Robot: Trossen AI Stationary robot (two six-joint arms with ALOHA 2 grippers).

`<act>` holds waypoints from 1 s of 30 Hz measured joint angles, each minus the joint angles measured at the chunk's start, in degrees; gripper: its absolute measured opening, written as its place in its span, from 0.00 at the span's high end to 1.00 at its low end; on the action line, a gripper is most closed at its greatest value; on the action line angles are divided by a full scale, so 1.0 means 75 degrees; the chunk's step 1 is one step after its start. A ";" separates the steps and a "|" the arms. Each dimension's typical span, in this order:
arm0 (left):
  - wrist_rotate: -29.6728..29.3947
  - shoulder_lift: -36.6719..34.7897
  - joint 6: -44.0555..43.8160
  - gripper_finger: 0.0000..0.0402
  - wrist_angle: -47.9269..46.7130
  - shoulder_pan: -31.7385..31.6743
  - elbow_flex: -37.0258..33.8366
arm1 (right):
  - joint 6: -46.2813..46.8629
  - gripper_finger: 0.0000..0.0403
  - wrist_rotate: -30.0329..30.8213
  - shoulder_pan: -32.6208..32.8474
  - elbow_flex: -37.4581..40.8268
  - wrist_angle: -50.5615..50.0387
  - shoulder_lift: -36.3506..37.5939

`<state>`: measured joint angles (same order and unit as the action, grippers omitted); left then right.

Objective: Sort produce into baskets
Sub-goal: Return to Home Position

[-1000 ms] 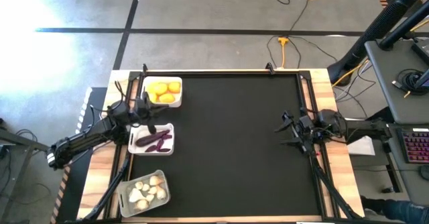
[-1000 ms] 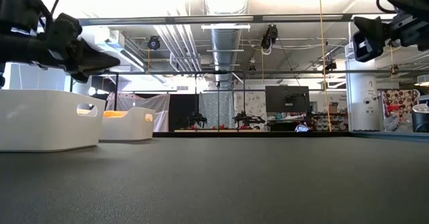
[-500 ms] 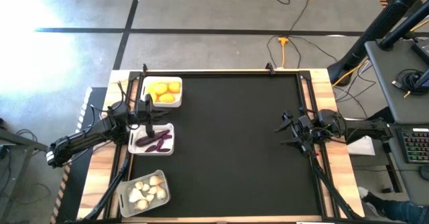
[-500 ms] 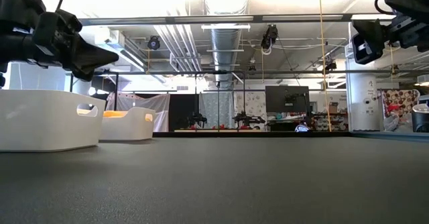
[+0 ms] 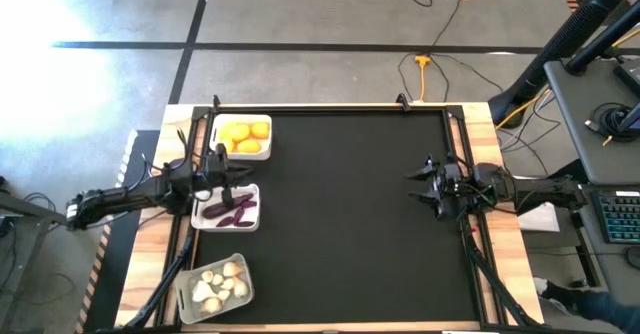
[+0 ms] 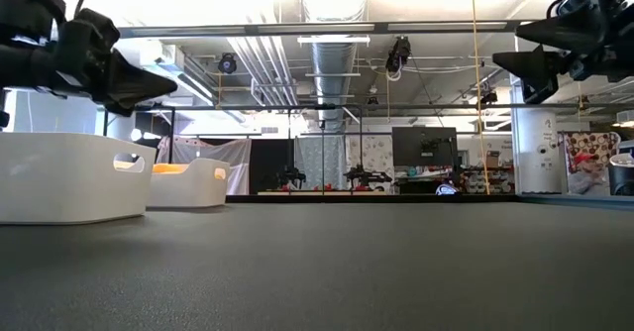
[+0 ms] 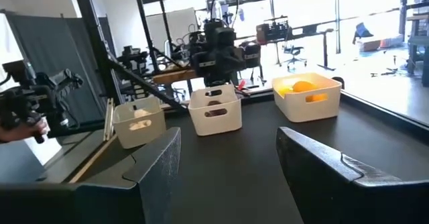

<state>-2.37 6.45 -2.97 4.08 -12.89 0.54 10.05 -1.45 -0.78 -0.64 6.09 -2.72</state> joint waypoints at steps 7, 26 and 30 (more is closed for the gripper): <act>0.0419 -0.0092 0.0009 0.98 -0.0038 0.0114 -0.0003 | -0.0005 0.41 0.0000 0.0003 0.0000 0.0005 0.0000; 0.0425 0.0115 -0.0270 0.98 -0.0036 0.0105 0.0166 | 0.0001 0.41 0.0003 0.0003 0.0000 0.0005 0.0000; 0.0425 0.0157 -0.0273 0.98 -0.0036 0.0105 0.0166 | 0.0002 0.41 0.0003 0.0003 0.0000 0.0005 0.0000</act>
<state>0.82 7.62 -5.02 3.81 -12.10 1.78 10.07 -1.43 -0.75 -0.64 6.13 -2.72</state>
